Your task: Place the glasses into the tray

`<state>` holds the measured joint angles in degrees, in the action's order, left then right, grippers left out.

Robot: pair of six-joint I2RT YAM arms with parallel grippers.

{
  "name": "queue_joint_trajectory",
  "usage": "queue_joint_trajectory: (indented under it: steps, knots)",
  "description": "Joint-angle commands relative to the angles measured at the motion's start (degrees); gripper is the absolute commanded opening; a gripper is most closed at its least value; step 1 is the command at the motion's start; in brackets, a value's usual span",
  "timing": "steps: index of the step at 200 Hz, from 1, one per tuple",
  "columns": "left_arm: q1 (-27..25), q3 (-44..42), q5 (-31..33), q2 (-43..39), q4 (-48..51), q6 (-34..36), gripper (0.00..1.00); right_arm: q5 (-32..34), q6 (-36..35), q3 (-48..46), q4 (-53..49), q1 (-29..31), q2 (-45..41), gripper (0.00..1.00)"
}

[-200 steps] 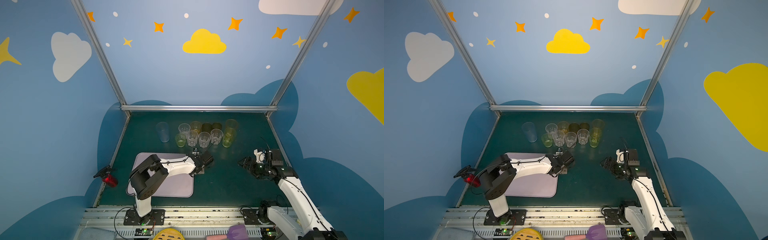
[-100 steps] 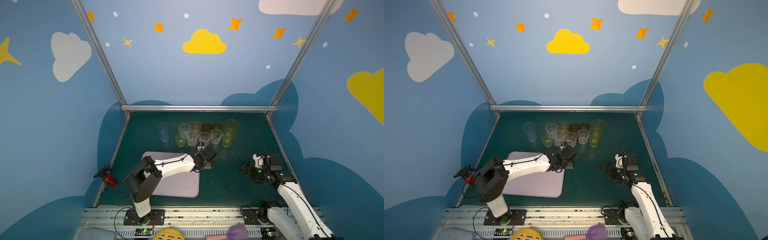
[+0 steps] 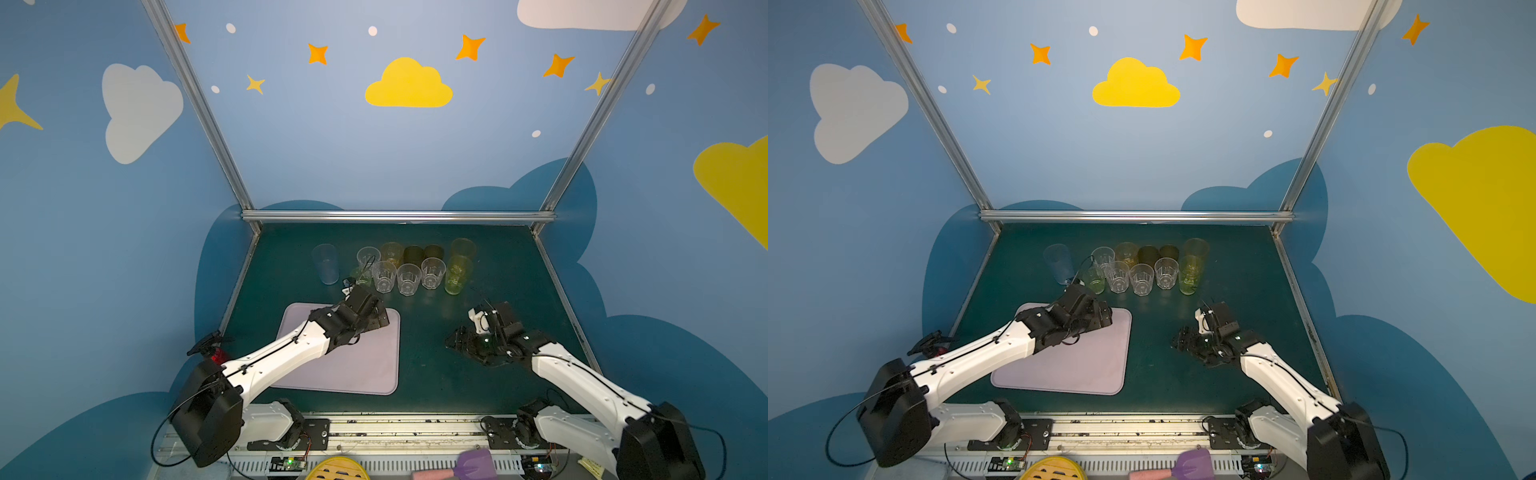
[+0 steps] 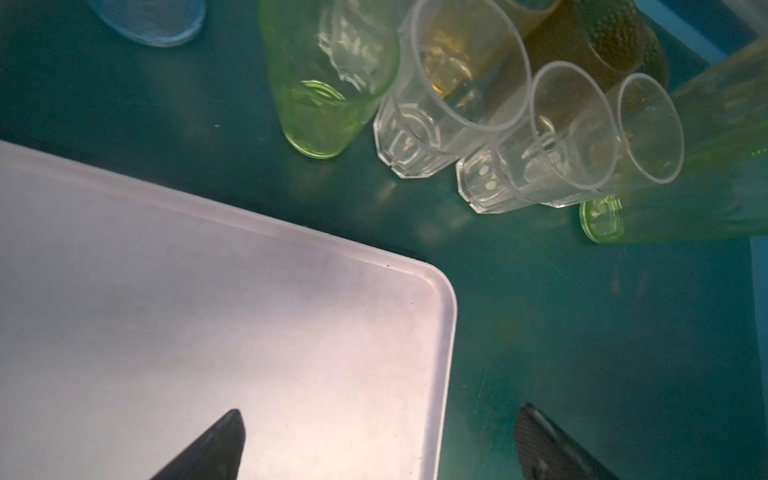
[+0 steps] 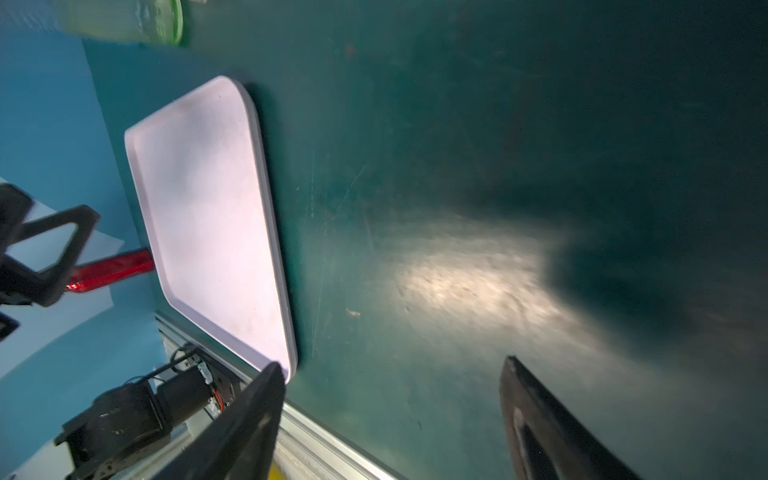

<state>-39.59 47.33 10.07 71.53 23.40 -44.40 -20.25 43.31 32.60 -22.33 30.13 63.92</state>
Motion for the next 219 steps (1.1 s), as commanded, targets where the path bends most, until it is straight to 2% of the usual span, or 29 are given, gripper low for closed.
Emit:
queue_joint_trajectory:
  steps: [1, 19, 41, 68, 138, 191, 219]
  knots:
    - [1.5, -3.8, 2.1, -5.0, 1.4, -1.2, 1.00, 2.6, 2.3, 4.5, 6.9, 4.3, 5.7, 0.78]
    - [2.4, -7.6, 3.1, -9.6, -0.5, -2.5, 1.00, 5.9, 1.8, 9.4, 7.0, 8.2, 11.4, 0.74]
    - [3.4, -10.5, 4.5, -13.7, -0.5, -3.0, 1.00, 7.2, 1.7, 13.9, 7.7, 11.3, 18.2, 0.54]
    - [4.7, -11.5, 5.5, -17.4, 2.0, -2.5, 1.00, 6.1, 2.3, 18.4, 9.1, 13.7, 25.7, 0.43]
    - [7.2, -15.8, 7.6, -26.6, 2.6, -1.8, 1.00, 7.5, 2.1, 27.5, 6.2, 18.3, 36.5, 0.35]
    - [8.7, -16.9, 9.0, -29.3, 4.7, -1.9, 1.00, 8.9, 2.0, 30.7, 4.2, 19.8, 40.3, 0.25]
    - [9.1, -17.8, 8.3, -31.1, 4.1, -1.2, 1.00, 13.1, 0.0, 33.0, -0.8, 20.4, 40.7, 0.21]
